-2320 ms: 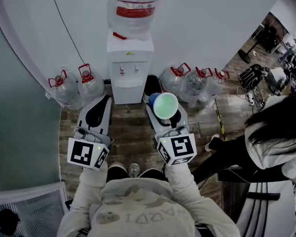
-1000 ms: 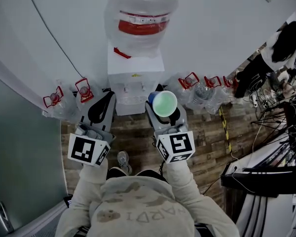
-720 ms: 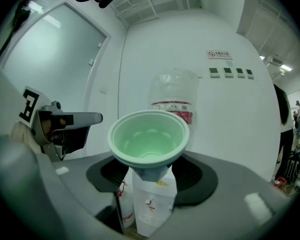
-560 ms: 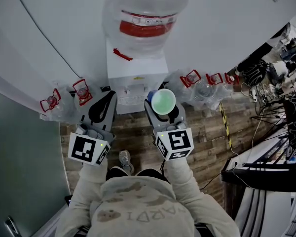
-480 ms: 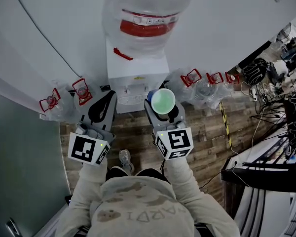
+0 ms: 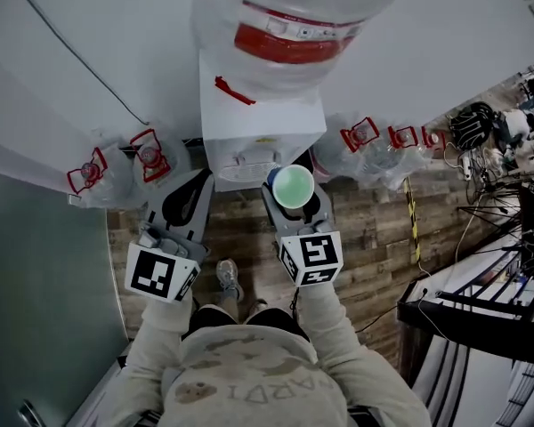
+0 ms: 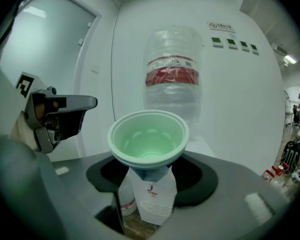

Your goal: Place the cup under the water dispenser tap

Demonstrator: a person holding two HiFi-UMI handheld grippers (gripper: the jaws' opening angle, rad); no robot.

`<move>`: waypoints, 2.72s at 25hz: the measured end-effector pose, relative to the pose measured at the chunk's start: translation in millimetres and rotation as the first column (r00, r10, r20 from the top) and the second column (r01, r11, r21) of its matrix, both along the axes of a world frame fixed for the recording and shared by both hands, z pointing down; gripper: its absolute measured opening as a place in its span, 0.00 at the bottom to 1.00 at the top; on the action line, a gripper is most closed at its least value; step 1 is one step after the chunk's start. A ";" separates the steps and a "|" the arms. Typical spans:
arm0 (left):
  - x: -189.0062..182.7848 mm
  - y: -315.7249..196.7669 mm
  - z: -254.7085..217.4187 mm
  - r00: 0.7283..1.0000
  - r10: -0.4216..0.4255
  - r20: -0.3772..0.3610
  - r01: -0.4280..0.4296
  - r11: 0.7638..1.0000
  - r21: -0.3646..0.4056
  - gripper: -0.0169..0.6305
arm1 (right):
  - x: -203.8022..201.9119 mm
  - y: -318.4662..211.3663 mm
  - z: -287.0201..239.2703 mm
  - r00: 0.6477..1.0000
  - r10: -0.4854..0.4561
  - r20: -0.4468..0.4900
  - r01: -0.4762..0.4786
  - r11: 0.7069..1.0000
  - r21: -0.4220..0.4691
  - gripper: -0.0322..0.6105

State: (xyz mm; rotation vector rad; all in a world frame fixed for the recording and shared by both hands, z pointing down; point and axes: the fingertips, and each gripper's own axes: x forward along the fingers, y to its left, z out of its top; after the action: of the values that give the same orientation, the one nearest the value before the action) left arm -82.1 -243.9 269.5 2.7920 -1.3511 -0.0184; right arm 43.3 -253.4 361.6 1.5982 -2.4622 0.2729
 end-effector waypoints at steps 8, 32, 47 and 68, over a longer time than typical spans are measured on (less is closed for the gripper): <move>-4.5 -20.6 38.8 1.000 0.010 0.008 -0.010 0.999 -0.035 0.03 | -6.9 -27.4 67.4 1.000 0.005 0.004 -0.005 0.998 -0.068 0.48; -6.8 -36.1 179.0 1.000 0.020 0.006 -0.019 0.979 -0.203 0.03 | -2.7 -75.8 269.3 0.999 0.041 -0.013 -0.043 0.979 -0.199 0.48; -3.7 -34.4 251.2 0.999 0.041 0.030 -0.033 0.972 -0.234 0.03 | -6.9 -102.8 359.5 0.997 0.072 -0.020 -0.075 0.973 -0.220 0.48; -13.5 -28.5 298.3 0.998 0.050 0.045 -0.036 0.963 -0.267 0.03 | -3.1 -120.5 450.1 0.994 0.082 -0.077 -0.103 0.939 -0.328 0.48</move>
State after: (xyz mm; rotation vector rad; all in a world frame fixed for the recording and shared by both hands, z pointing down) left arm -95.7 -272.4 567.8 2.6107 -1.2012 0.2213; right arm 40.3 -373.9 811.6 1.5505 -2.1556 0.6074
